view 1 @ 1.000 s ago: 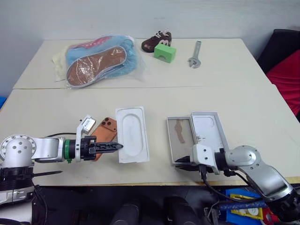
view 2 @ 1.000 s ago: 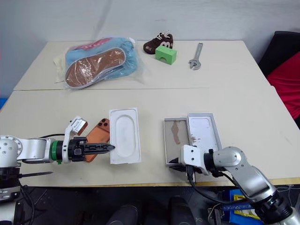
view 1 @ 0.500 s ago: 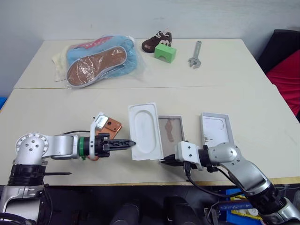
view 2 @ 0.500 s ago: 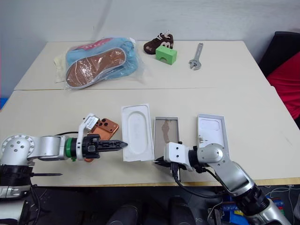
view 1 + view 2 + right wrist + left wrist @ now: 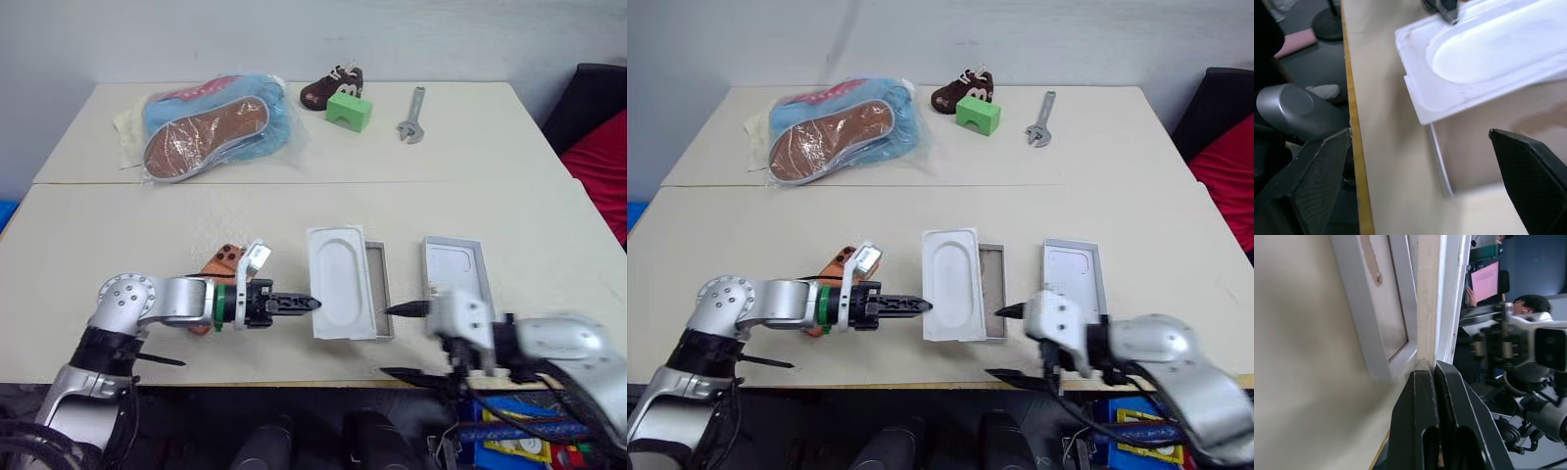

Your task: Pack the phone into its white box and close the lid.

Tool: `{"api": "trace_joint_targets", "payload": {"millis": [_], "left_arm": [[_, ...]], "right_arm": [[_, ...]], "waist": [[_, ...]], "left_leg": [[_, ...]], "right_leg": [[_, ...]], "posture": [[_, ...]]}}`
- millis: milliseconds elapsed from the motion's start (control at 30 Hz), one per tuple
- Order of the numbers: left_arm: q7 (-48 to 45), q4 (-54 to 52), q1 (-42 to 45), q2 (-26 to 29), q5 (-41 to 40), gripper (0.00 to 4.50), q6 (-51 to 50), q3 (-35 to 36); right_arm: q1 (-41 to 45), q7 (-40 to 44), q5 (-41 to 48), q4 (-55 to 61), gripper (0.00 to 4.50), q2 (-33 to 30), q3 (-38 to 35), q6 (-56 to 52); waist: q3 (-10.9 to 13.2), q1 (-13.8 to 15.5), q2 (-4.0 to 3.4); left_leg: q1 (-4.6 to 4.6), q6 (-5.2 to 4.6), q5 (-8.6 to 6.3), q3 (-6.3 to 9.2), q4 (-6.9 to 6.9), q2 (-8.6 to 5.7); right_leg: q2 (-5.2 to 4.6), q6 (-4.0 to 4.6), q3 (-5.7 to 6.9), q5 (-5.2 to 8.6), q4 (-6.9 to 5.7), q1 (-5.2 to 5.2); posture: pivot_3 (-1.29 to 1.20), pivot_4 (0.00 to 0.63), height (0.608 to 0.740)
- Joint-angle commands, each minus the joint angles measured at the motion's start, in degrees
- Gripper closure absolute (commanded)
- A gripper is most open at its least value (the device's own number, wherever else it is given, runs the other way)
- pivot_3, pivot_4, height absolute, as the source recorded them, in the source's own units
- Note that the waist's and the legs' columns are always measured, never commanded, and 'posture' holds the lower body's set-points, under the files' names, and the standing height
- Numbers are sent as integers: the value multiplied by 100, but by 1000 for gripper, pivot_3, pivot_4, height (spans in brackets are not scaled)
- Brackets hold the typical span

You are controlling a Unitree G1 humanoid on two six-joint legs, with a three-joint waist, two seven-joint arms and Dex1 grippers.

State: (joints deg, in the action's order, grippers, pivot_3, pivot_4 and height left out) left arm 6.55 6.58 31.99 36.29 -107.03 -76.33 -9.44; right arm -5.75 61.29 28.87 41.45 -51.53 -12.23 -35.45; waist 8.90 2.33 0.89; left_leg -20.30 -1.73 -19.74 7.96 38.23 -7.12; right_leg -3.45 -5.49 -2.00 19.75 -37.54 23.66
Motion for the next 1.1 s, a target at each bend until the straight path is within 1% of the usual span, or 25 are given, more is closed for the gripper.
{"api": "trace_joint_targets", "payload": {"millis": [33, 133, 200, 333, 533, 633, 667, 733, 800, 867, 967, 1033, 1067, 1100], "left_arm": [[-205, 199, 268, -251, 318, 4500, -101, -68], [-359, 494, 487, -541, 817, 4500, -223, -125], [-511, 680, 626, -674, 1204, 4500, -371, -155], [-821, 980, 869, -910, 1944, 4500, -561, -94], [-1228, 1207, 1028, -1242, 2636, 4500, -832, 195], [-1314, 1196, 1032, -1352, 2879, 3860, -965, 388], [-1332, 1185, 1029, -1391, 2948, 3578, -1015, 464], [-1361, 1111, 1007, -1430, 3030, 2894, -1141, 627], [-1396, 1026, 976, -1455, 3071, 2355, -1244, 794], [-1445, 906, 947, -1459, 3049, 1692, -1351, 1013], [-1568, 637, 899, -1405, 3032, 808, -1447, 1291], [-1822, 286, 819, -1280, 3094, 224, -1406, 1369], [-2000, 60, 762, -1197, 3121, 45, -1341, 1392], [-2159, -125, 714, -1136, 3138, 45, -1267, 1410]], "right_arm": [[-303, 60, 428, 215, 35, -150, -962, -157], [-463, -35, 604, 211, 35, -175, -1410, -265], [-528, -126, 692, 272, 35, -155, -1506, -318], [-687, -304, 759, 437, 35, -86, -1506, -331], [-837, -522, 830, 528, 35, -54, -1442, -302], [-847, -587, 864, 521, 0, -49, -1378, -283], [-846, -603, 875, 517, 0, -48, -1362, -279], [-835, -627, 853, 477, 0, -52, -1288, -241], [-810, -641, 829, 430, 0, -57, -1218, -203], [-730, -648, 803, 364, 0, -67, -1115, -162], [-497, -665, 802, 255, 0, -97, -898, -115], [-239, -705, 872, 188, 0, -112, -747, -157], [-61, -728, 911, 151, 0, -118, -650, -190], [89, -743, 936, 117, 0, -123, -570, -213]], "waist": [[0, -20, 2], [1, -33, 3], [2, -40, 5], [2, -49, 6], [3, -48, 8], [4, -48, 8], [3, -48, 8], [4, -53, 8], [4, -58, 8], [4, -63, 9], [4, -86, 10], [6, -98, 12], [6, -97, 12], [6, -97, 12]], "left_leg": [[0, 0, 0, -2, -1, 1], [1, 0, 0, -2, -1, 1], [2, 0, 0, -3, -1, 1], [1, 0, 0, -3, -2, 1], [1, 0, 0, -2, 0, 1], [1, 0, 0, -2, -1, 1], [1, 1, 0, -2, -1, 1], [1, 1, 0, -2, 0, 1], [1, 1, 1, -2, 0, 1], [1, 1, 1, -2, 0, 1], [1, 1, 1, -3, 1, 2], [2, 1, 1, -3, 0, 3], [2, 1, 1, -3, 0, 4], [2, 1, 1, -3, -1, 4]], "right_leg": [[1, 0, -1, 0, 0, 1], [2, 0, -3, 0, -5, 3], [2, 0, -3, 0, -6, 3], [2, 0, -2, 0, -6, 5], [2, 0, -2, 0, -6, 4], [2, 0, -2, 0, -6, 4], [2, 0, -1, 0, -6, 4], [2, 0, -1, 0, -6, 4], [2, 0, -1, 0, -6, 4], [2, 0, -1, 0, -6, 4], [2, 0, -1, 0, -7, 5], [3, 0, -1, 0, -7, 5], [3, 0, -1, 0, -8, 6], [3, 0, -1, 0, -9, 6]], "posture": [[0, 150, 740], [0, 150, 740], [0, 150, 740], [0, 150, 740], [0, 150, 740], [0, 150, 740], [0, 150, 740], [0, 150, 740], [0, 150, 740], [0, 150, 740], [0, 150, 740], [0, 150, 740], [0, 150, 740], [0, 150, 740]]}}
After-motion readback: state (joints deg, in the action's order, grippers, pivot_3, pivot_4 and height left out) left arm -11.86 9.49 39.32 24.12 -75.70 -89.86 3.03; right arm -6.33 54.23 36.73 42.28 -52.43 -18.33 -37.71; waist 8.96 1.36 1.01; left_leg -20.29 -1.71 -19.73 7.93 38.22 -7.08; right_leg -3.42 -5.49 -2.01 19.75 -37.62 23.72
